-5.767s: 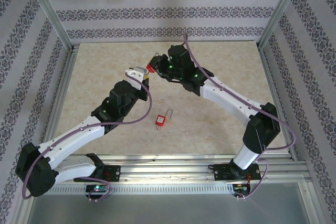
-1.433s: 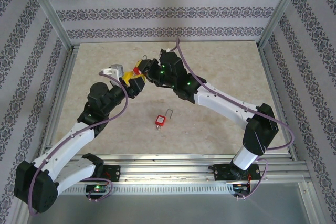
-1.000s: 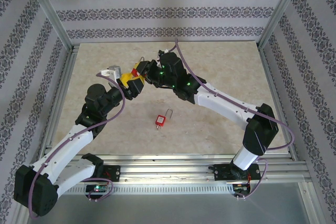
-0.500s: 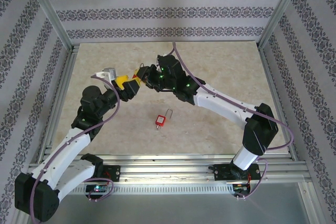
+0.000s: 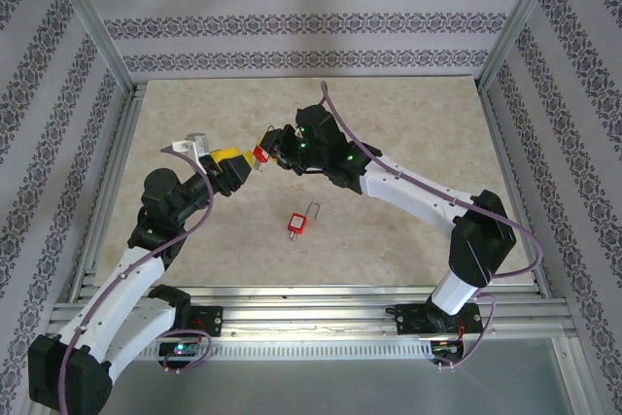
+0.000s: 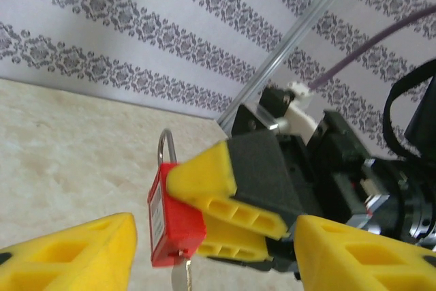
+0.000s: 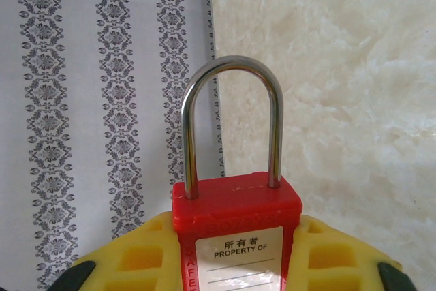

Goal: Unlock with the key

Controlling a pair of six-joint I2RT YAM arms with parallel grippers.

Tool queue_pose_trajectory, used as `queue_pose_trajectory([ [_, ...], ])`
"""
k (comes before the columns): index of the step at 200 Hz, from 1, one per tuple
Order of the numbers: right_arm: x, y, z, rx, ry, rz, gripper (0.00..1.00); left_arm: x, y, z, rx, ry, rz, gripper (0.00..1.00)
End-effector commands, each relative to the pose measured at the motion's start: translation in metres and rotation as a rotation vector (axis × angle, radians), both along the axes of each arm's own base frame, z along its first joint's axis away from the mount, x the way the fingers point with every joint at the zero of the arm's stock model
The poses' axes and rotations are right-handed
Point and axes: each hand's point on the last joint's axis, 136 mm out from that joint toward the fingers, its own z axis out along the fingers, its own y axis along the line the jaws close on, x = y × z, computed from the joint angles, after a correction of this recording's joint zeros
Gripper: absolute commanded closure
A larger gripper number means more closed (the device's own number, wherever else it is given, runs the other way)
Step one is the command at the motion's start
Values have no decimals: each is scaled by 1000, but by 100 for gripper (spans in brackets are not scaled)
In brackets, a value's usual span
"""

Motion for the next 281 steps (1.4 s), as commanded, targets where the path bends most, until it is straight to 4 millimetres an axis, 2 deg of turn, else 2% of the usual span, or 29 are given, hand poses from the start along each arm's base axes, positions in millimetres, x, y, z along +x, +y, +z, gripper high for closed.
queue_pose_trajectory([
  [1, 2, -2, 13, 19, -32, 5, 100, -13, -8, 12, -16, -45, -64, 42],
  [18, 2, -2, 13, 20, -32, 1, 100, -16, -10, 8, 16, -40, -62, 51],
  [57, 2, 2, 12, 17, -29, 10, 100, -18, -28, -7, 180, -28, -72, 65],
  [73, 2, 2, 10, 15, -24, 9, 100, -17, -37, -13, 250, -23, -90, 68],
  [109, 0, 6, 8, 13, -19, 17, 100, -7, -39, -19, 306, -14, -78, 75],
  [155, -2, 7, 10, 12, -25, 23, 100, 5, -42, -32, 342, 13, -73, 79],
  [208, -5, 12, 9, 17, -21, 32, 100, 14, -44, -41, 349, 29, -62, 88],
  [225, -5, 12, 9, 17, -21, 31, 100, 13, -45, -42, 338, 26, -66, 91],
  [281, -3, 9, 13, 37, -18, 23, 100, 5, -41, -46, 299, 21, -58, 90],
])
